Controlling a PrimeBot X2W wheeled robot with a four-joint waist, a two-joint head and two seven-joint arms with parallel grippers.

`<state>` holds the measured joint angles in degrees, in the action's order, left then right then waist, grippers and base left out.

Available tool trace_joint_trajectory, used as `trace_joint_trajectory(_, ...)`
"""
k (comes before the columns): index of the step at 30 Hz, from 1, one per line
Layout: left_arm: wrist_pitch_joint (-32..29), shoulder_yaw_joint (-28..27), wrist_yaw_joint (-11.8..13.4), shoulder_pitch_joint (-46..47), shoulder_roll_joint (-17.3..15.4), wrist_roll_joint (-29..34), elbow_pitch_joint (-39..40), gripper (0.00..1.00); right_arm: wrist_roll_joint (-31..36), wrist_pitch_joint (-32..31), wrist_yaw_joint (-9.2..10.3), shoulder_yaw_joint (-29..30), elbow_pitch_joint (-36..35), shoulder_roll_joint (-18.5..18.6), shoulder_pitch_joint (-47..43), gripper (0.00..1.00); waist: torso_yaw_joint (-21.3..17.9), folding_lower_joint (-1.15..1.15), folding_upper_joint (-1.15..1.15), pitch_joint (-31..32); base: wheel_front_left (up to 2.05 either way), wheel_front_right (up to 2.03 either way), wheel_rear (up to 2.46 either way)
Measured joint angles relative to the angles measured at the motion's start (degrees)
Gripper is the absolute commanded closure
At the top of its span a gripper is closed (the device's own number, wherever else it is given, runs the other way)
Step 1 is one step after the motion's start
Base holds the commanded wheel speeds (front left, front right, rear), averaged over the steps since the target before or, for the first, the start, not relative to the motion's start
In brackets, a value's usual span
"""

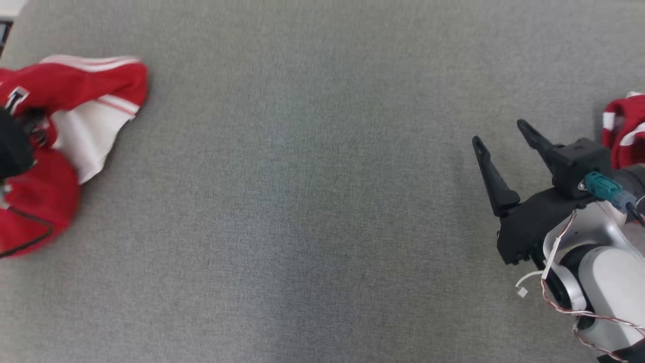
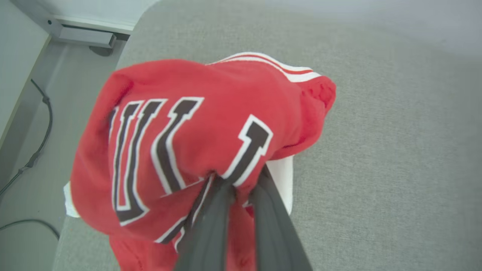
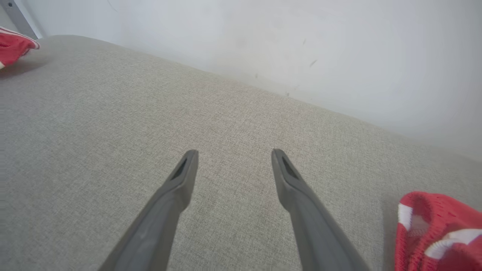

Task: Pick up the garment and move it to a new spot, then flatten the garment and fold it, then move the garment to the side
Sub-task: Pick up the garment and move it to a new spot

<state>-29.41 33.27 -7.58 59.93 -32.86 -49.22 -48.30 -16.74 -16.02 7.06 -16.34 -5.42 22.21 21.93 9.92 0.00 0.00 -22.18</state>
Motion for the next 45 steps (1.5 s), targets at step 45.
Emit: trace_joint_trajectory(45, 16.84, 37.4, 0.01, -20.38, 17.79, -9.7, 32.5, 1.0, -6.99, 10.01, -1.11, 2.64, 7.38, -4.06, -9.21, 0.0, -11.81, 0.0, 0.0, 13.93, 0.0, 0.0, 0.0)
